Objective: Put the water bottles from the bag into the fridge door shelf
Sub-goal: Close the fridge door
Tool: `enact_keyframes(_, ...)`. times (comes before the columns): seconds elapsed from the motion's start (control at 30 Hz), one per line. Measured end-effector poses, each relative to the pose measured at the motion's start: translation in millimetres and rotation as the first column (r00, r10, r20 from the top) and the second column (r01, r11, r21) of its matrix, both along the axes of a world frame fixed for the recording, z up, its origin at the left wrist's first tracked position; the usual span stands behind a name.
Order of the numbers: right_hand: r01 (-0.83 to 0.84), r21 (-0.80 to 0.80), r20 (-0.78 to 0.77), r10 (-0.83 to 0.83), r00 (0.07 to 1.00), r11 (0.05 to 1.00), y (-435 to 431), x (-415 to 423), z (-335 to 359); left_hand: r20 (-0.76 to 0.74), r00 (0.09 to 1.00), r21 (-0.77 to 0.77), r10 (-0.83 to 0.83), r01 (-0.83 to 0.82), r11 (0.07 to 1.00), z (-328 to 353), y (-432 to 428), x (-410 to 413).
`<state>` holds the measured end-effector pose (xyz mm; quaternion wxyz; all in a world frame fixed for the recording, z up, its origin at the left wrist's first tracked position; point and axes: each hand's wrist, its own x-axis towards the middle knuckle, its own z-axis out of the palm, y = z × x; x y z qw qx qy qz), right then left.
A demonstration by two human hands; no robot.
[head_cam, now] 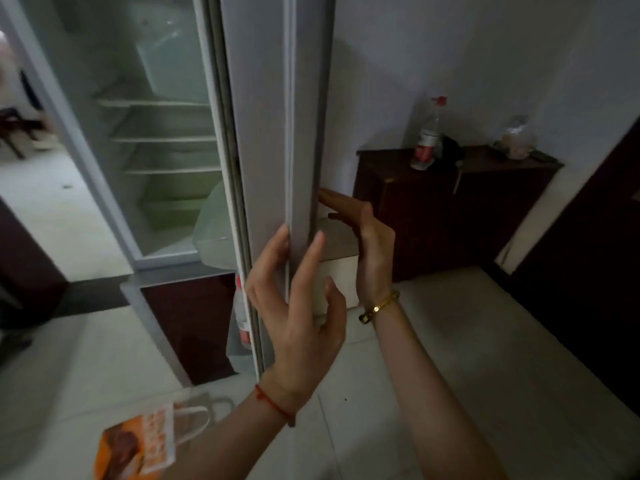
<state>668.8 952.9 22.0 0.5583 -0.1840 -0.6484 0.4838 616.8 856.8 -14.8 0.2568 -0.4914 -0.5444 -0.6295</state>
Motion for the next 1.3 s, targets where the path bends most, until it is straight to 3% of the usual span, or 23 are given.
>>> enact_keyframes(0.33, -0.112, 0.327, 0.16, 0.061, 0.985, 0.938, 4.3, -40.2, -12.8, -0.041, 0.929, -0.074, 0.368, -0.37, 0.926, -6.7, -13.2, -37.0)
enact_keyframes(0.6, -0.211, 0.462, 0.283, 0.083, 0.955, 0.861, 4.4, -70.3, -17.9, -0.014, 0.82, -0.183, 0.573, -0.565, 0.804, 1.6, -12.9, -54.9)
enact_keyframes(1.0, -0.415, 0.433, 0.439, 0.216, 0.872, 0.8, 25.1, -122.7, -33.1, -0.086, 0.631, -0.444, 0.771, -0.717, 0.537, -5.4, -13.6, -107.8)
enact_keyframes(1.13, -0.445, 0.437, 0.491, 0.207, 0.846, 0.782, 36.7, -141.8, -32.6, -0.061, 0.611, -0.475, 0.789, -0.713, 0.516, -5.9, -10.3, -127.1)
enact_keyframes(1.3, -0.459, 0.486, 0.527, 0.169, 0.833, 0.744, 44.6, -171.5, -32.6, -0.055, 0.649, -0.495, 0.759, -0.678, 0.544, -6.8, -6.8, -156.7)
